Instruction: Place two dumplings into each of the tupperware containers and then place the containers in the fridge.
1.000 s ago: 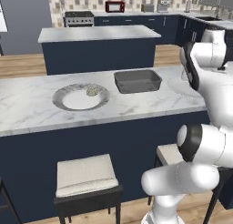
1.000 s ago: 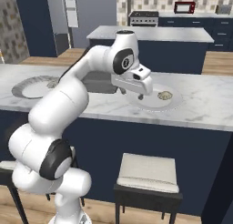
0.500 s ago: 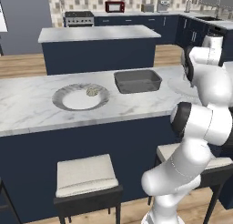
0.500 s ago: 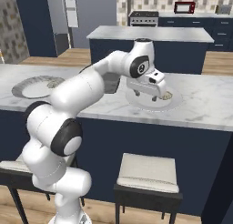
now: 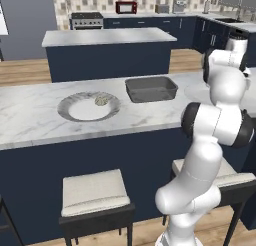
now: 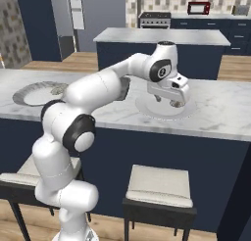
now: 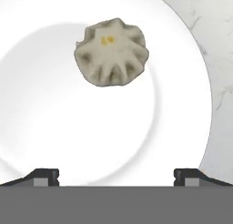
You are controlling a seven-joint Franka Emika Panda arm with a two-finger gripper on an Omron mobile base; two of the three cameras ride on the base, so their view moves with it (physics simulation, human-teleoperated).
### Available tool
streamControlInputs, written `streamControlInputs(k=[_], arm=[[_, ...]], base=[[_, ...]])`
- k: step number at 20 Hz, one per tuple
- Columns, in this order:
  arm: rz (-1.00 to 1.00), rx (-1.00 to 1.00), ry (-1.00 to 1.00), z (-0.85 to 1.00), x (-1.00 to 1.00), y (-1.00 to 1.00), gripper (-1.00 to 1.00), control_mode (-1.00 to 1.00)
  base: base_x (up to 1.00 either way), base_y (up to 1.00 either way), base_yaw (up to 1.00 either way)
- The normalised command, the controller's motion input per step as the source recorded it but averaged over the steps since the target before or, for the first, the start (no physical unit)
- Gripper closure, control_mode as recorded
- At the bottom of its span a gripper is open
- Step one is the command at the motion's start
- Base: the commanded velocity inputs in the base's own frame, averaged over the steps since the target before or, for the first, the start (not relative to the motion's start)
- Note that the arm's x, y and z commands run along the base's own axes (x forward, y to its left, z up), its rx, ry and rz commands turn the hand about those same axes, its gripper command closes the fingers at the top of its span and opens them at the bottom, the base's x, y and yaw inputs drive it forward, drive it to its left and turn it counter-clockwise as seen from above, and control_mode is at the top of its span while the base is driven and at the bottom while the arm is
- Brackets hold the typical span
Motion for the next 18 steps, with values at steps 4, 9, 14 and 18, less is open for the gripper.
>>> streamControlInputs(k=[4, 9, 14, 18], arm=[[0.0, 0.0, 0.0, -0.31, 0.38, -0.17, -1.0, -1.0], [0.0, 0.0, 0.0, -0.17, 0.26, -0.25, -1.0, -1.0], [0.0, 0.0, 0.01, -0.05, 0.12, -0.08, -1.0, -1.0], [0.0, 0.0, 0.0, -0.03, 0.29, 0.0, -1.0, -1.0]], base=[[0.0, 0.0, 0.0], [0.0, 0.0, 0.0], [0.0, 0.0, 0.0], [0.0, 0.0, 0.0]])
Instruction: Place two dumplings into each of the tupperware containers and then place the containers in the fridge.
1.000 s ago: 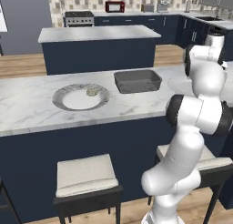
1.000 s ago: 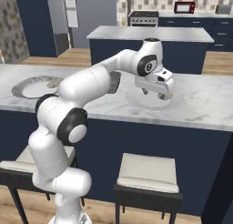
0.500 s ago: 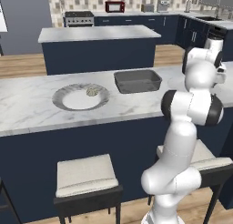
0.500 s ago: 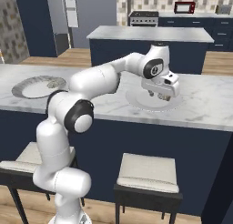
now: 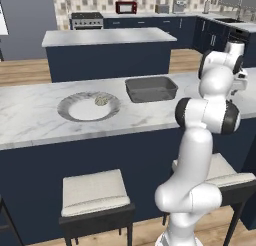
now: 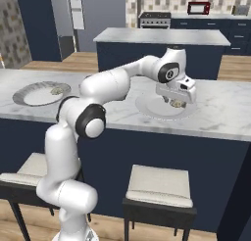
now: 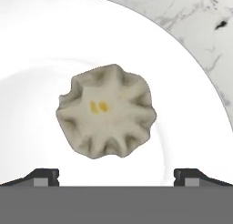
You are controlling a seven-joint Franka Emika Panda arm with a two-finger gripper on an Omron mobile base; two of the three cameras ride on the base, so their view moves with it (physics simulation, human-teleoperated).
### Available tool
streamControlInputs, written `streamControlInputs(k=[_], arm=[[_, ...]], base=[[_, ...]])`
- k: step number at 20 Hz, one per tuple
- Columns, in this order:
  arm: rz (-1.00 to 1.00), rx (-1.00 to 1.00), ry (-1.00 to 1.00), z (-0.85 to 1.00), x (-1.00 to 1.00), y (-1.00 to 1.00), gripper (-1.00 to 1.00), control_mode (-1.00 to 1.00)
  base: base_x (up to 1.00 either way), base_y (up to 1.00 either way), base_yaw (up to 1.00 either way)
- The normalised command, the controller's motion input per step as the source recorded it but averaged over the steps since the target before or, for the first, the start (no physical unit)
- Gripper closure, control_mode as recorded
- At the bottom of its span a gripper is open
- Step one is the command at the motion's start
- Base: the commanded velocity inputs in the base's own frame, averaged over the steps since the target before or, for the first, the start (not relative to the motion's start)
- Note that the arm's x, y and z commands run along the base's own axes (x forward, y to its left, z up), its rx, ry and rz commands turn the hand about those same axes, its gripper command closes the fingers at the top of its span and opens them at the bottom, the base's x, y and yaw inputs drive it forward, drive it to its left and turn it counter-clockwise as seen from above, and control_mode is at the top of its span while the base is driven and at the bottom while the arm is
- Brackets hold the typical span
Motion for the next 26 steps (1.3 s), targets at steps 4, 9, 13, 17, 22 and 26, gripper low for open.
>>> streamControlInputs(k=[4, 9, 13, 17, 22, 26], arm=[[0.0, 0.0, 0.0, -0.09, 0.38, 0.0, -1.0, -1.0], [0.0, 0.0, 0.0, -0.11, 0.25, 0.0, -1.0, -1.0], [0.0, 0.0, 0.0, -0.22, 0.19, -0.08, -1.0, -1.0], [0.0, 0.0, 0.0, -0.25, 0.1, -0.11, -1.0, -1.0], [0.0, 0.0, 0.0, -0.28, 0.06, -0.09, -1.0, -1.0], [0.0, 0.0, 0.0, -0.29, 0.01, -0.14, 1.0, -1.0]], base=[[0.0, 0.0, 0.0], [0.0, 0.0, 0.0], [0.0, 0.0, 0.0], [0.0, 0.0, 0.0], [0.0, 0.0, 0.0], [0.0, 0.0, 0.0]])
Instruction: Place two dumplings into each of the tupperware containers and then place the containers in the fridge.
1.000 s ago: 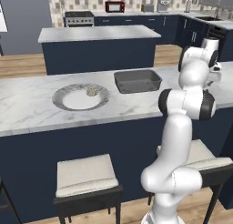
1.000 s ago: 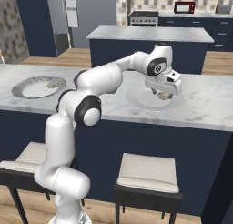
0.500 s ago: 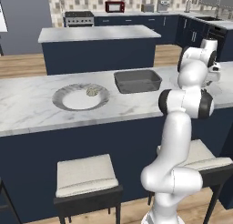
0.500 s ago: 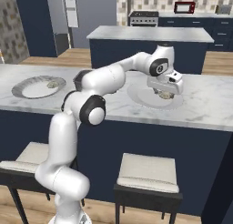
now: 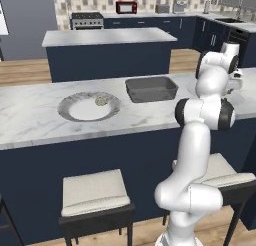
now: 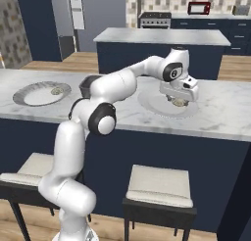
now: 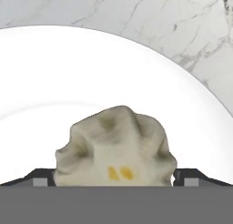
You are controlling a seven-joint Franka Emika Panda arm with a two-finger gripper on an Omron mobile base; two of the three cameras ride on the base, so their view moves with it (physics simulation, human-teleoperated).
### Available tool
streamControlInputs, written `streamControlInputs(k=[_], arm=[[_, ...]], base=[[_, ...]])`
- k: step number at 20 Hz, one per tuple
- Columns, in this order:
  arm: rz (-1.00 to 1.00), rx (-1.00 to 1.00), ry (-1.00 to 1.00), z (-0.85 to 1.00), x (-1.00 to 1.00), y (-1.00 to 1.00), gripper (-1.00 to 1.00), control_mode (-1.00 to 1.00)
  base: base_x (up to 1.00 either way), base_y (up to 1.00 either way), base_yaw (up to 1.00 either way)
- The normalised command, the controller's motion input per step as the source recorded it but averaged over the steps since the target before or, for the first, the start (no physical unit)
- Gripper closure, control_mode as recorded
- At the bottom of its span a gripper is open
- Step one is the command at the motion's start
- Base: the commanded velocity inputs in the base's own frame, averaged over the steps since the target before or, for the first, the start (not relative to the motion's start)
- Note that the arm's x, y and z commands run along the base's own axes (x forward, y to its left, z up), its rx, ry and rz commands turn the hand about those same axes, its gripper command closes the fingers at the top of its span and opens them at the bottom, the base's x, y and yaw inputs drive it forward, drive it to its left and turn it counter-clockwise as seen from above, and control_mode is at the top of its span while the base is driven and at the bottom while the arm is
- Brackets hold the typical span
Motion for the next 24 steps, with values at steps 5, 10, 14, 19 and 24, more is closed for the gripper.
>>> streamControlInputs(k=[5, 10, 14, 19, 24], arm=[[0.02, 0.0, 0.0, 0.11, -0.01, 0.1, 1.0, -1.0], [0.04, -0.01, 0.06, 0.86, -0.1, 0.96, 1.0, -1.0], [0.05, -0.03, 0.06, 0.77, -0.21, 1.0, 1.0, -1.0], [0.05, 0.0, 0.01, 0.24, -0.04, 1.0, 1.0, -1.0], [0.08, 0.0, 0.07, 0.0, -0.03, 1.0, 1.0, -1.0]], base=[[0.0, 0.0, 0.0], [0.0, 0.0, 0.0], [0.0, 0.0, 0.0], [0.0, 0.0, 0.0], [0.0, 0.0, 0.0]])
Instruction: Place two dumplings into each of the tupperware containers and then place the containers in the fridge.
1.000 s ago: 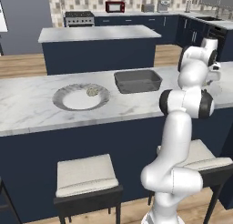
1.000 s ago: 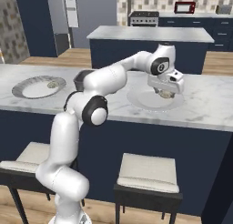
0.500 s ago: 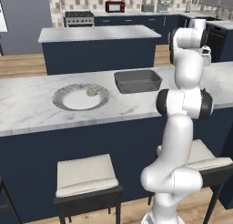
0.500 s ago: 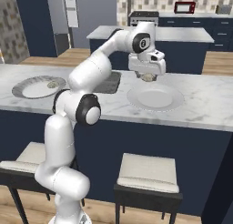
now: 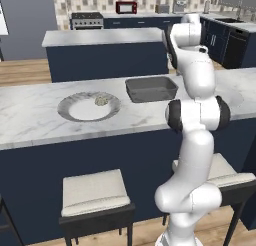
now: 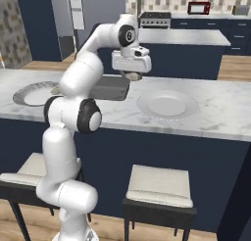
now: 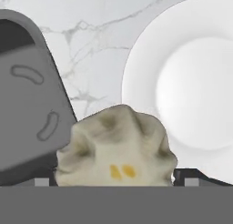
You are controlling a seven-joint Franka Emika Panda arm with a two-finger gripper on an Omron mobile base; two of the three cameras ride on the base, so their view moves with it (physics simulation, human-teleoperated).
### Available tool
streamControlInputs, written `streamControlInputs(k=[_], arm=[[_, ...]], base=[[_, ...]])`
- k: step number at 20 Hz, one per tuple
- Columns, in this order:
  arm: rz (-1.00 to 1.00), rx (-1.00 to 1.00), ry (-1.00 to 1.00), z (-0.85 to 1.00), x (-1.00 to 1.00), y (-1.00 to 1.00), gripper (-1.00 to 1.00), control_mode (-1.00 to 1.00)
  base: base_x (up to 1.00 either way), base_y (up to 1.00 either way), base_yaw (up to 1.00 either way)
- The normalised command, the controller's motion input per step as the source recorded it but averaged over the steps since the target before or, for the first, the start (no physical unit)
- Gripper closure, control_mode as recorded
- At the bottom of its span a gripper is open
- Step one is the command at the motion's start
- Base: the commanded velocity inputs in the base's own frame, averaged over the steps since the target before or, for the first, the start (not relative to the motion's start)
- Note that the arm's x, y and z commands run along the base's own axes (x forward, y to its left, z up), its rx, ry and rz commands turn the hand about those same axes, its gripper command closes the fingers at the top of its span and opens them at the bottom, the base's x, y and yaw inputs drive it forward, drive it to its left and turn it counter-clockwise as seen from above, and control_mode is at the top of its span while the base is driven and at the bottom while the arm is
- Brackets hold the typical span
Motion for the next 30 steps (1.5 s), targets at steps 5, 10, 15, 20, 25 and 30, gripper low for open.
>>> streamControlInputs(k=[5, 10, 15, 20, 25, 30], arm=[[0.12, 0.0, 0.09, 0.0, -0.01, 0.99, 1.0, -1.0], [0.13, 0.02, 0.06, -0.04, 0.15, 0.65, 1.0, -1.0], [0.04, 0.08, 0.06, -0.27, 0.4, 0.0, 1.0, -1.0], [0.07, 0.04, 0.08, -0.47, 0.23, 0.0, 1.0, -1.0], [0.05, 0.0, 0.01, -0.12, 0.26, 0.0, 1.0, -1.0], [0.03, 0.0, 0.01, -0.06, 0.1, 0.0, 1.0, -1.0]], base=[[0.0, 0.0, 0.0], [0.0, 0.0, 0.0], [0.0, 0.0, 0.0], [0.0, 0.0, 0.0], [0.0, 0.0, 0.0], [0.0, 0.0, 0.0]])
